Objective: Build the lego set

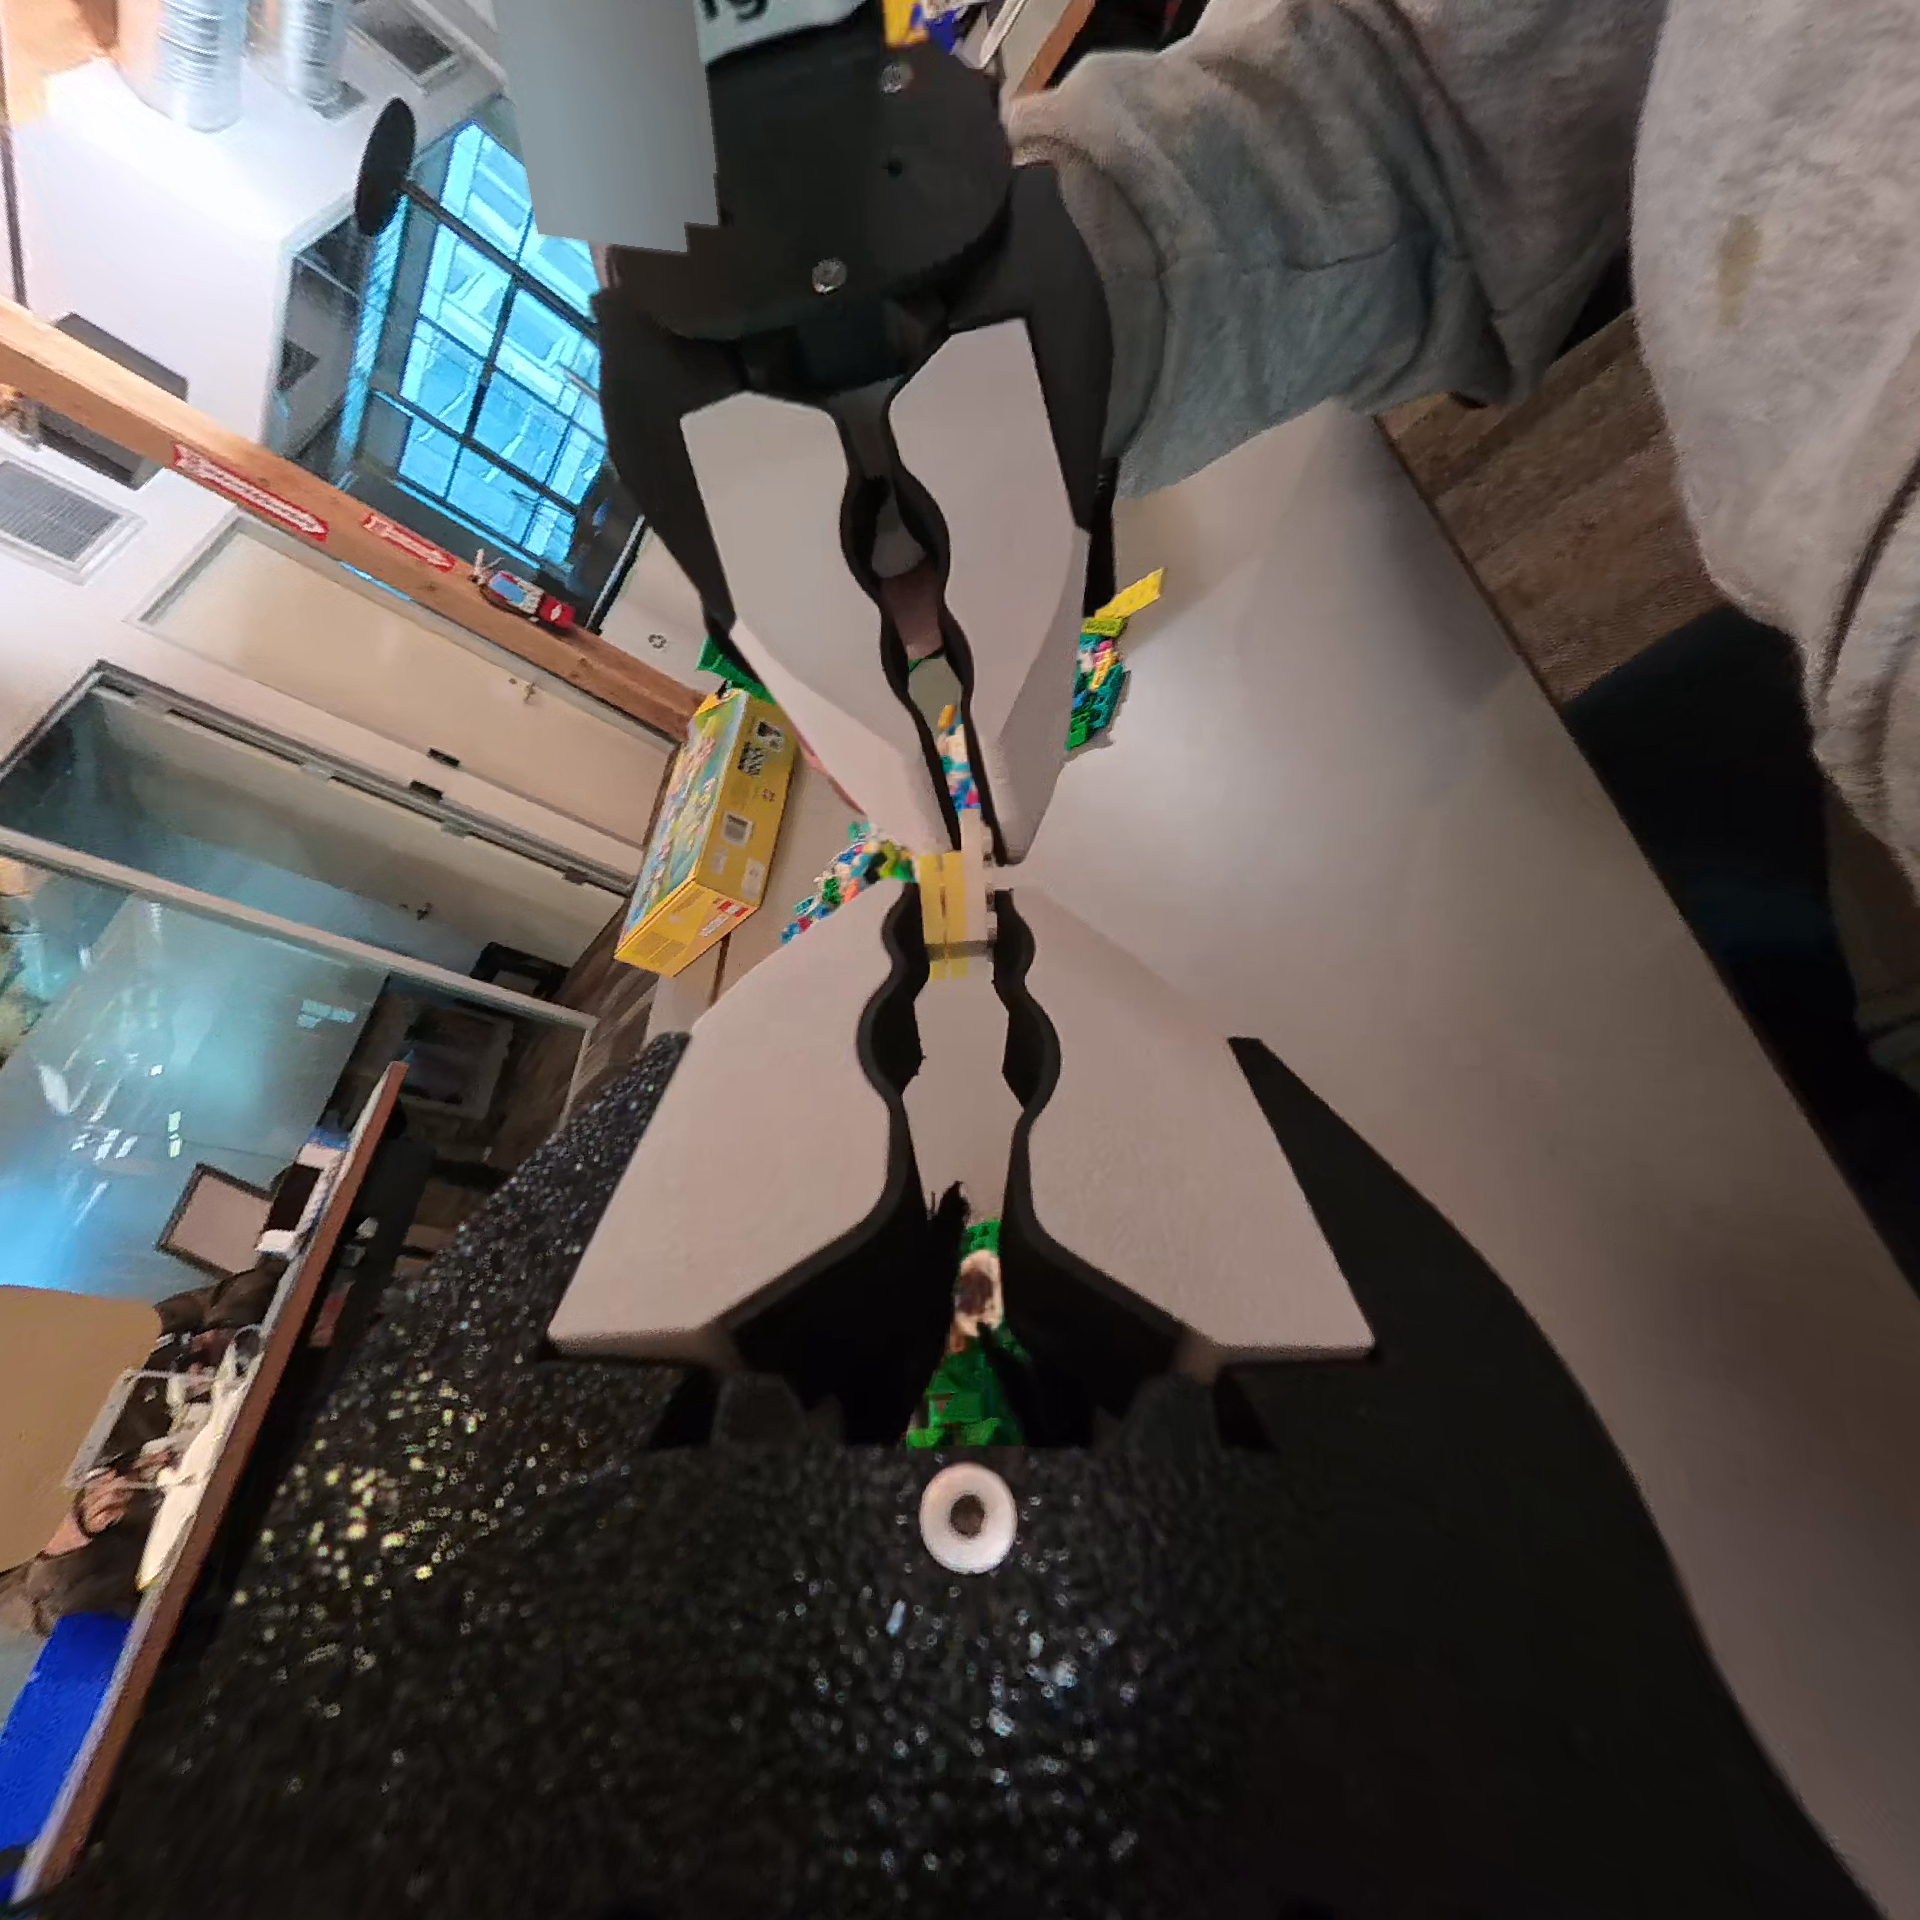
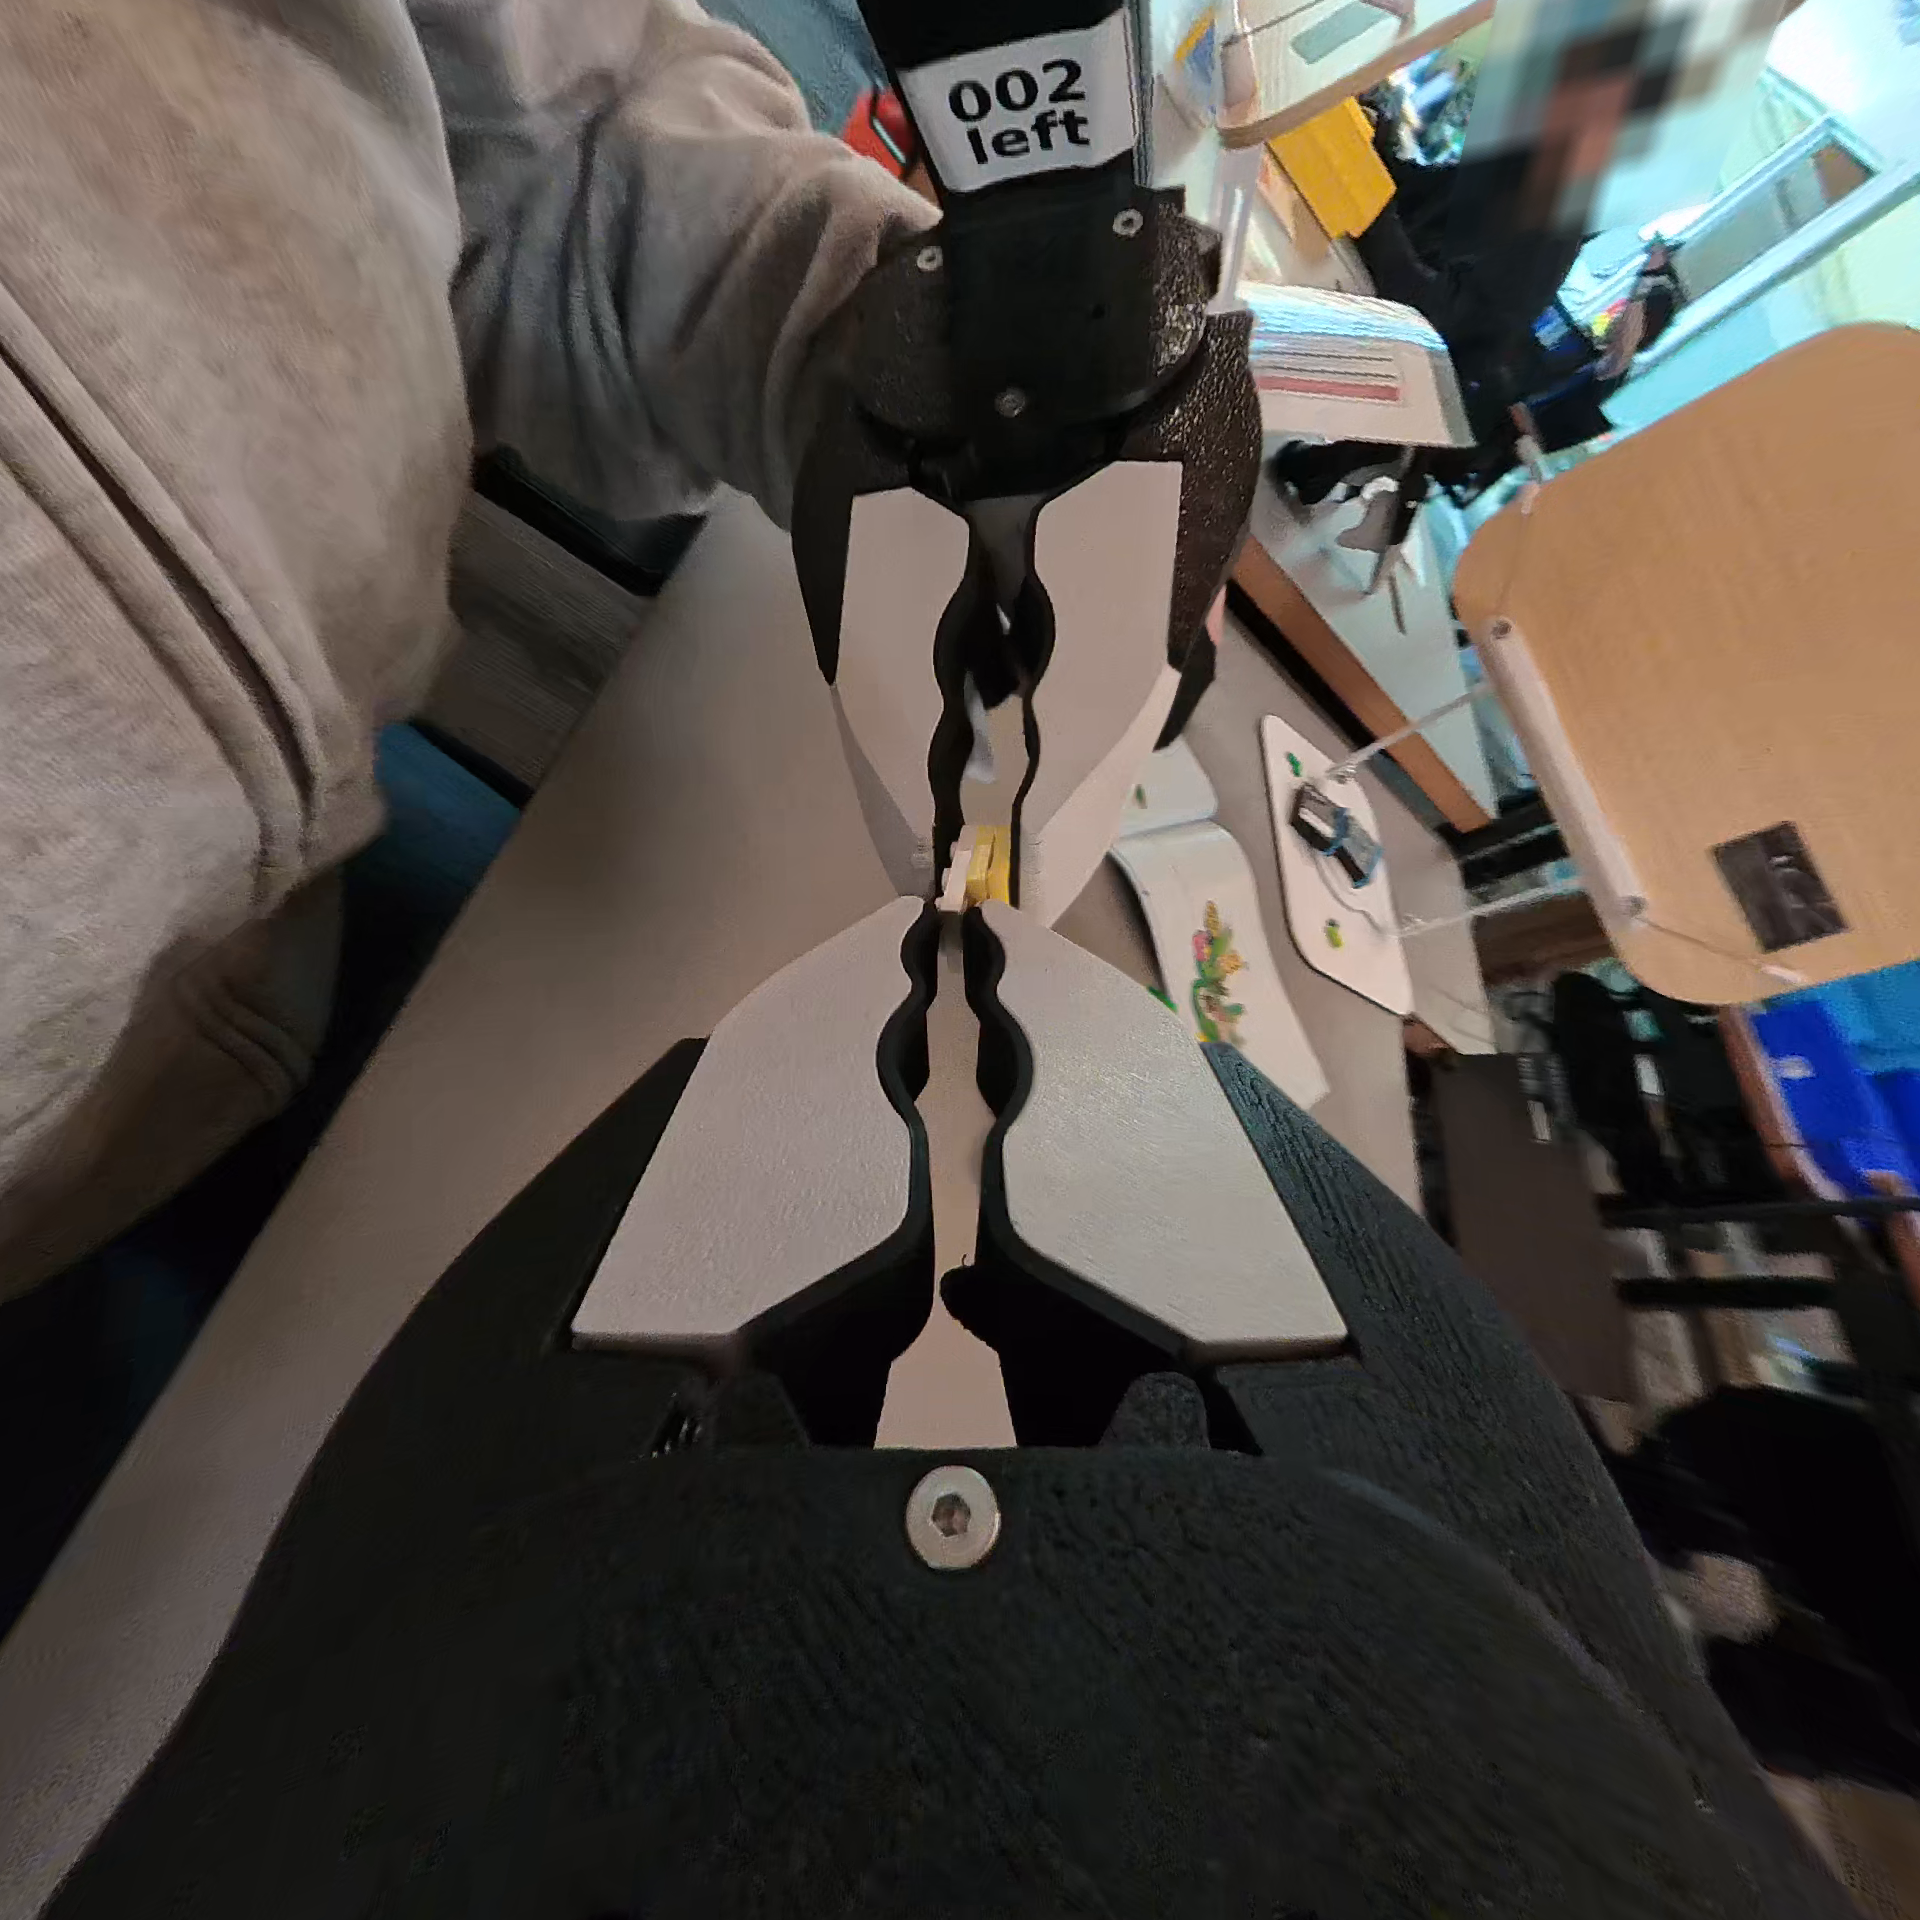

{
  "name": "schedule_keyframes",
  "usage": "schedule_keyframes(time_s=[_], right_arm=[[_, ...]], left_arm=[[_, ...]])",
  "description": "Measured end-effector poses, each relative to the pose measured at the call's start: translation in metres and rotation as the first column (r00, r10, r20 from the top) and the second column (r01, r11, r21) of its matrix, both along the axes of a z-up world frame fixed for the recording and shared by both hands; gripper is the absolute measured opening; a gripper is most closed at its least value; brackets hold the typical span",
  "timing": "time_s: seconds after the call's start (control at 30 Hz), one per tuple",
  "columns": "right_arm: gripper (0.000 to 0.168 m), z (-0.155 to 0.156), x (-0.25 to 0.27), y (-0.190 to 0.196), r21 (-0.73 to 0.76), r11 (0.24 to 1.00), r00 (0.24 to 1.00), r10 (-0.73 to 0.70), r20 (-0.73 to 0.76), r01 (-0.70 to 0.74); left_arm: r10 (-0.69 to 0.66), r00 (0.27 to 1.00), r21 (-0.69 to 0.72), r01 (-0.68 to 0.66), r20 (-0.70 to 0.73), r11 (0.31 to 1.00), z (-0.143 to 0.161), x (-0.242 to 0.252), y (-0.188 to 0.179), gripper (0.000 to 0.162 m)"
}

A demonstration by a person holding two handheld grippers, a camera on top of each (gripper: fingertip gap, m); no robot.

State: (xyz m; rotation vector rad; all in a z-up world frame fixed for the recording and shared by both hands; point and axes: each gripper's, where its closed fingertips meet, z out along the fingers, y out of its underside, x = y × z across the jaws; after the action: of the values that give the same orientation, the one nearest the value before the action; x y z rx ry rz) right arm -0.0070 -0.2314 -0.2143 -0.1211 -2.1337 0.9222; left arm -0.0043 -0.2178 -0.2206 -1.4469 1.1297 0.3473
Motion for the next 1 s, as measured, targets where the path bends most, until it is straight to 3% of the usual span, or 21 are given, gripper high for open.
schedule_keyframes(time_s=[0.17,0.47,0.63,1.0], right_arm=[[0.003,-0.007,0.005,-0.005,-0.115,0.991,0.991,0.074,0.107,-0.062],[0.003,-0.023,0.004,-0.008,-0.123,0.991,0.988,0.070,0.138,-0.053],[0.003,-0.023,0.001,-0.002,-0.133,0.991,0.994,0.029,0.109,-0.014],[0.003,-0.019,-0.001,0.009,-0.245,0.970,0.996,0.009,0.093,0.014]], left_arm=[[-0.082,0.992,-0.128,0.093,0.093,0.987,-0.009,0.007,-0.006,0.013],[-0.114,0.970,-0.247,0.167,0.215,0.955,-0.027,0.008,-0.010,0.012],[-0.077,0.951,-0.172,0.133,0.299,0.976,-0.025,0.005,-0.003,0.012],[0.005,0.947,-0.103,0.030,0.322,0.994,-0.020,-0.007,0.004,0.018]])
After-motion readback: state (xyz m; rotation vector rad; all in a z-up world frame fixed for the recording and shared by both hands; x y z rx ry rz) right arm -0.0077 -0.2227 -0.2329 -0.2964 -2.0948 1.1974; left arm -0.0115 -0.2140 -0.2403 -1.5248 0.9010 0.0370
